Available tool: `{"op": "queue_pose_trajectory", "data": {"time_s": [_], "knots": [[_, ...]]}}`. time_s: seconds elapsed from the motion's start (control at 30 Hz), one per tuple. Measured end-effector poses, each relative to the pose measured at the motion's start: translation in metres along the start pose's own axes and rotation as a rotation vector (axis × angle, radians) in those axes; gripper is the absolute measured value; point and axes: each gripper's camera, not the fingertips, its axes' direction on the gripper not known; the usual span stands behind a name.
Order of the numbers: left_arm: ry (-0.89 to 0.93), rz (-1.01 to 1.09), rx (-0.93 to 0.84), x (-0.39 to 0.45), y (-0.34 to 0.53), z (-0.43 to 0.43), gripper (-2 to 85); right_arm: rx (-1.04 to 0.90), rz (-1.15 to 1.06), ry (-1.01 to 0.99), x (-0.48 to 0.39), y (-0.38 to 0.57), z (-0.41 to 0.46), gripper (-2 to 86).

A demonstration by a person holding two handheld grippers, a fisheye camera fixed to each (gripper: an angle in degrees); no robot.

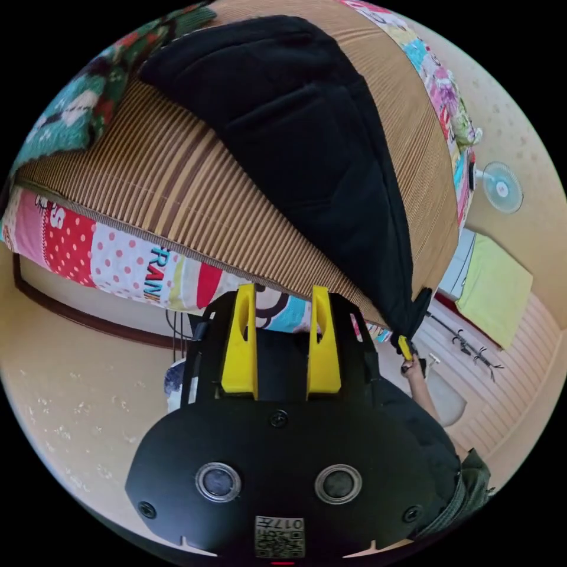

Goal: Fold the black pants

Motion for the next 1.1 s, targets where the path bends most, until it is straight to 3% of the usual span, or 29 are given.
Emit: {"op": "queue_pose_trajectory", "data": {"time_s": [0.2, 0.43, 0.63, 0.7, 0.77, 0.93, 1.0, 1.1], "knots": [[0.282, -0.094, 0.162, -0.059, -0.034, -0.031, 18.1, -0.17, -0.274, -0.038, -0.034, 0.044, 0.05, 0.4], [0.506, -0.155, 0.349, -0.111, -0.072, -0.049, 18.0, -0.215, -0.272, -0.253, -0.035, 0.077, 0.085, 0.3], [0.811, -0.229, 0.383, -0.144, -0.073, -0.026, 9.7, -0.218, -0.237, -0.293, -0.061, 0.087, 0.14, 0.3], [0.925, -0.071, 0.356, -0.134, -0.07, -0.032, 8.0, -0.252, -0.241, -0.323, -0.09, 0.095, 0.18, 0.3], [0.924, 0.059, 0.329, -0.12, -0.064, -0.048, 7.9, -0.28, -0.265, -0.356, -0.117, 0.104, 0.214, 0.3], [0.809, 0.432, 0.266, -0.068, -0.032, -0.105, 7.8, -0.445, -0.351, -0.297, -0.199, 0.147, 0.326, 0.3], [0.759, 0.606, 0.246, -0.033, -0.008, -0.128, 7.8, -0.49, -0.331, -0.15, -0.224, 0.17, 0.373, 0.4], [0.651, 0.799, 0.176, 0.021, 0.024, -0.135, 7.9, -0.751, -0.477, -0.275, -0.255, 0.188, 0.421, 0.4]]}}
